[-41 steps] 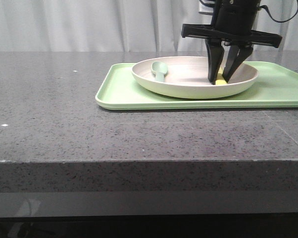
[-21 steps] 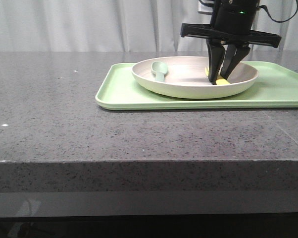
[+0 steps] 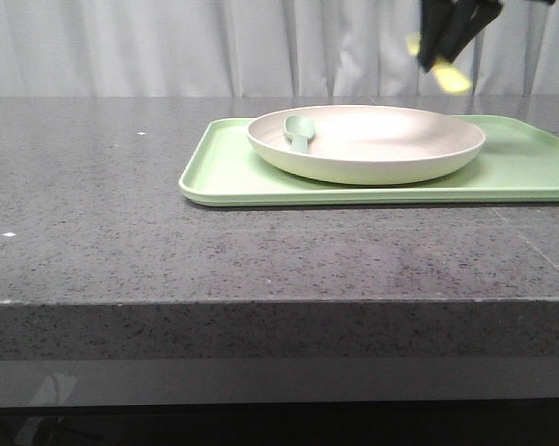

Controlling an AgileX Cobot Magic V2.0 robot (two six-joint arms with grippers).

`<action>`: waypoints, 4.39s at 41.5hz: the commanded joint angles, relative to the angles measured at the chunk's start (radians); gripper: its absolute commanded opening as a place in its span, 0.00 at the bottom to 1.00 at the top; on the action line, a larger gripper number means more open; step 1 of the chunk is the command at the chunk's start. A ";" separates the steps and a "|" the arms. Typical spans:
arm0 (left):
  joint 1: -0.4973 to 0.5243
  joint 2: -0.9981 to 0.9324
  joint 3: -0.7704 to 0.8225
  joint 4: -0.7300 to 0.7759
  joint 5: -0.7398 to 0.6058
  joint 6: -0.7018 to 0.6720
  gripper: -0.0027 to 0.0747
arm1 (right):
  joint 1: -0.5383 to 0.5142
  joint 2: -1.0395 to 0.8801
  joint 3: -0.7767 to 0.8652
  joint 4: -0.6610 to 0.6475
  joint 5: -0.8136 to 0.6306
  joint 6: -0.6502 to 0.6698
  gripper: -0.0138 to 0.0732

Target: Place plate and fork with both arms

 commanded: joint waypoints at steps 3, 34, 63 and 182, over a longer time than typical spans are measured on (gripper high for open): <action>0.005 -0.002 -0.023 -0.011 -0.064 0.001 0.44 | -0.069 -0.064 -0.033 0.001 0.103 -0.025 0.27; 0.005 -0.002 -0.023 -0.011 -0.066 0.001 0.44 | -0.152 0.017 0.136 0.015 0.101 -0.152 0.29; 0.005 -0.002 -0.023 -0.011 -0.067 0.001 0.44 | -0.137 -0.073 0.134 0.014 0.085 -0.152 0.60; 0.345 -0.462 0.574 0.049 -0.715 0.001 0.01 | 0.104 -1.634 1.312 -0.092 -0.223 -0.169 0.08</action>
